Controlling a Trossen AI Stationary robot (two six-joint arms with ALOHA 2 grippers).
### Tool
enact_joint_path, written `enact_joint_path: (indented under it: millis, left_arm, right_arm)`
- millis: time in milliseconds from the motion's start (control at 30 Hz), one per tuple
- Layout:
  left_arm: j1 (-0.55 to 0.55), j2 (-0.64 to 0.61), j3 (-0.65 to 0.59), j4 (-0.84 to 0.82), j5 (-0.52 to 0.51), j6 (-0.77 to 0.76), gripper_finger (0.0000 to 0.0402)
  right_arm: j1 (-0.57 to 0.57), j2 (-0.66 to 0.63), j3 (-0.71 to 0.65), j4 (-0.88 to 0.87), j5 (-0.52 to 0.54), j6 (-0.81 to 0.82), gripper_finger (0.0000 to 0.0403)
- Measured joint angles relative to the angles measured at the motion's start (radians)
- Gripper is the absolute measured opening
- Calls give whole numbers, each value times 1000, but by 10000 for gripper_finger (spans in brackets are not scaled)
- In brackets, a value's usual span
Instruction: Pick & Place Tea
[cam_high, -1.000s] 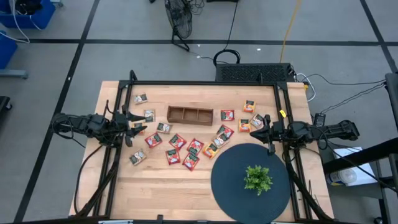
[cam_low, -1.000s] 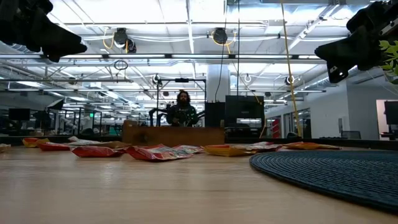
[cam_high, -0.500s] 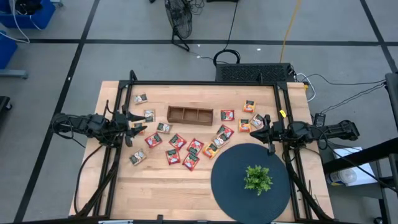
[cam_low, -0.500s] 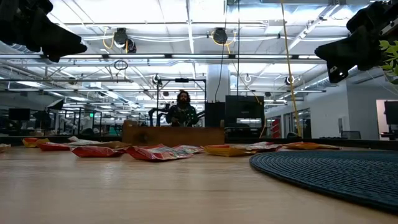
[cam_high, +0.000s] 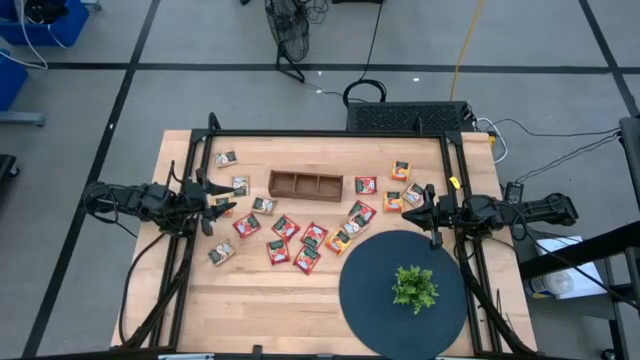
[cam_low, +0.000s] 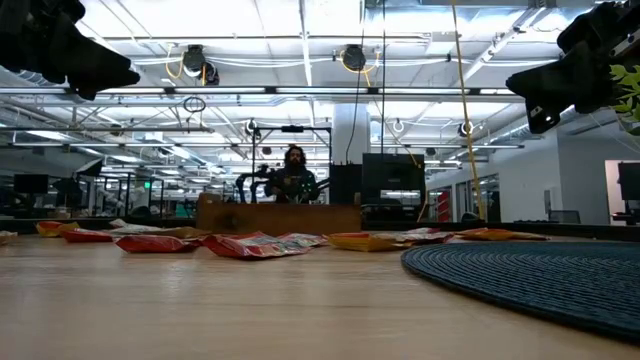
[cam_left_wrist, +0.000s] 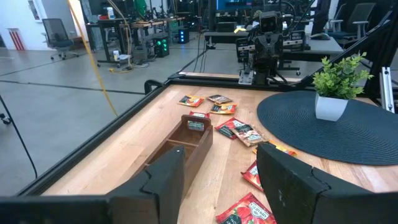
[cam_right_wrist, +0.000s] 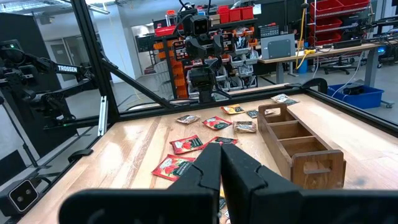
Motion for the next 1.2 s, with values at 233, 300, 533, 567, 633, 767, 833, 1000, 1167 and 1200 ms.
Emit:
enact_joint_path:
  millis: [233, 300, 533, 567, 633, 767, 833, 1000, 1167, 1200]
  left_arm:
    - [0, 0, 0, 0, 0, 0, 200]
    - [0, 0, 0, 0, 0, 0, 200]
    - [0, 0, 0, 0, 0, 0, 200]
    - [0, 0, 0, 0, 0, 0, 200]
    - [0, 0, 0, 0, 0, 0, 200]
    - [0, 0, 0, 0, 0, 0, 200]
    - [0, 0, 0, 0, 0, 0, 200]
    - [0, 0, 0, 0, 0, 0, 200]
    - [0, 0, 0, 0, 0, 0, 200]
    - [0, 0, 0, 0, 0, 0, 200]
  right_arm:
    - [0, 0, 0, 0, 0, 0, 4]
    - [0, 0, 0, 0, 0, 0, 4]
    - [0, 0, 0, 0, 0, 0, 4]
    - [0, 0, 0, 0, 0, 0, 4]
    - [0, 0, 0, 0, 0, 0, 4]
    - [0, 0, 0, 0, 0, 0, 4]
    - [0, 0, 0, 0, 0, 0, 4]
    - [0, 0, 0, 19, 1, 0, 4]
    - [0, 0, 0, 27, 1, 0, 4]
    - [0, 0, 0, 27, 1, 0, 4]
